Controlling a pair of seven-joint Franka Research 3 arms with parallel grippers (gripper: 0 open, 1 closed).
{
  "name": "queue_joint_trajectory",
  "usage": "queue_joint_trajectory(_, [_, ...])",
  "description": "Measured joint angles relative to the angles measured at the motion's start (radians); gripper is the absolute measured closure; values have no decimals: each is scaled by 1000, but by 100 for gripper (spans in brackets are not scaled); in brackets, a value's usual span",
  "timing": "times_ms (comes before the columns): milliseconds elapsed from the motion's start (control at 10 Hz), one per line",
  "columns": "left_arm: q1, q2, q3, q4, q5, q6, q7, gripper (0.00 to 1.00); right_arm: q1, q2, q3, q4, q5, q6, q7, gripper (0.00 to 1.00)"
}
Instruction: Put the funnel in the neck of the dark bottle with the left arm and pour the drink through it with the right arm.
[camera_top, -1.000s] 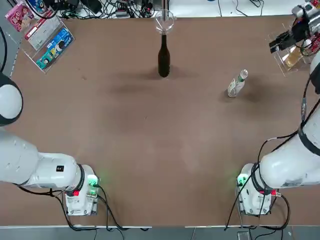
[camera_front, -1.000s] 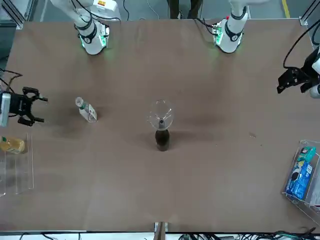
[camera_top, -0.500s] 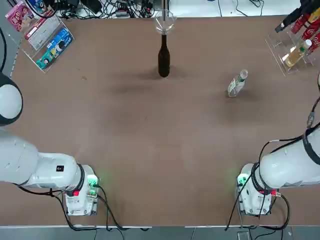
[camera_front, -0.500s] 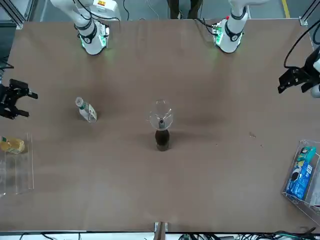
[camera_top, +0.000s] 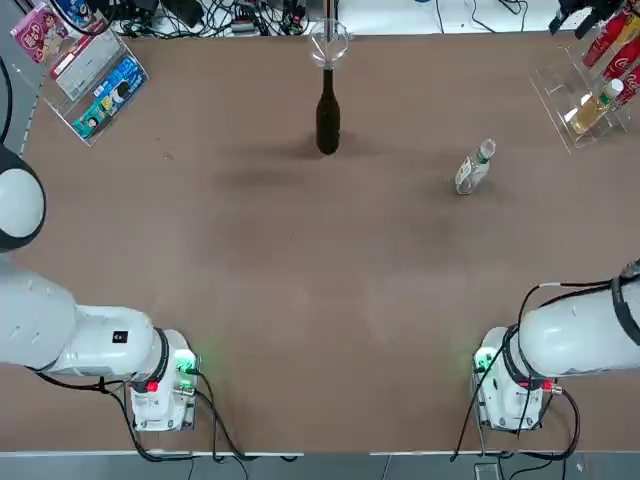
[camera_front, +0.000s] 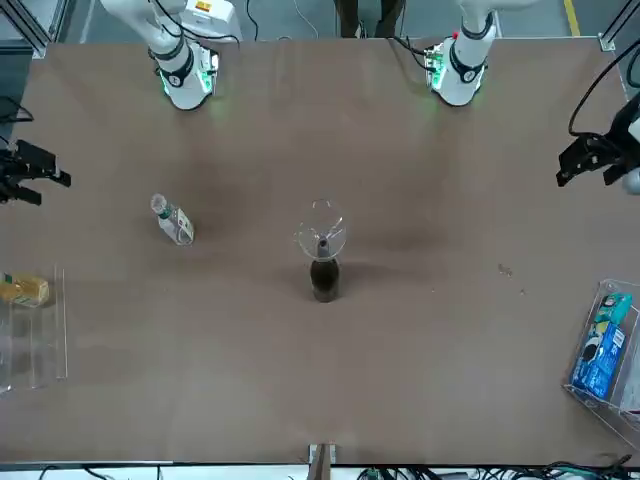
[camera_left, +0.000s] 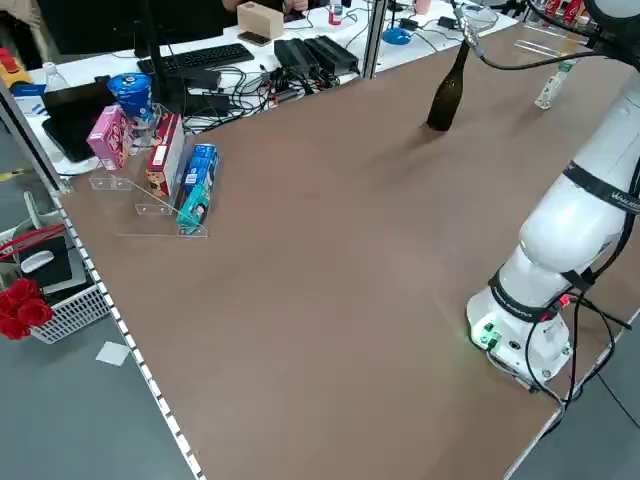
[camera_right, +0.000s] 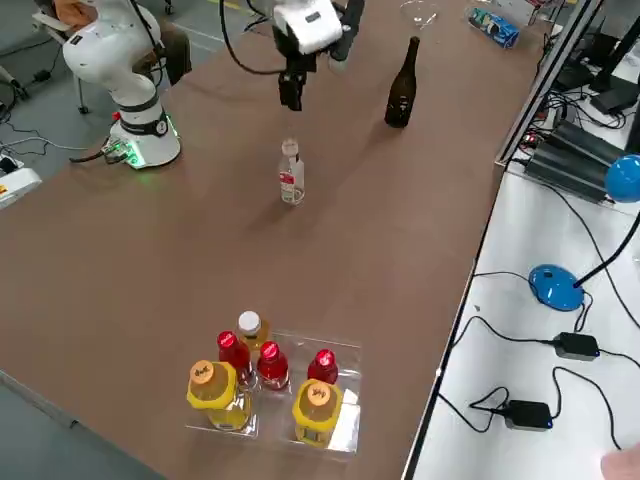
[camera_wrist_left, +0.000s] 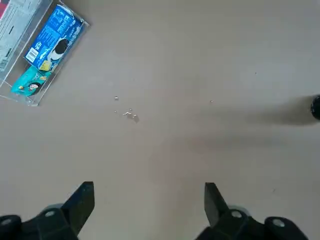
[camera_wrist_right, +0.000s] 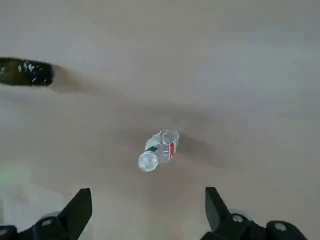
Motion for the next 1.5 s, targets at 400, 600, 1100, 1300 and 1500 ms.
queue_joint_trajectory(400, [1,0,0,2,0,0,0,3,-16,-94,105,35,-169,-29,307,0])
queue_joint_trajectory(600, [1,-1,1,5,-2,0,0,3,-39,-124,176,33,-245,-30,373,0])
queue_joint_trajectory(1100, [1,-2,1,6,-7,0,0,3,-87,-124,195,1,-251,-5,369,0])
queue_joint_trajectory(1300, [1,-2,1,6,-8,-1,0,3,-111,-124,196,-21,-249,3,330,0])
queue_joint_trajectory(1500, [1,-2,1,6,-9,-1,0,3,-116,-131,196,-21,-249,-1,322,0])
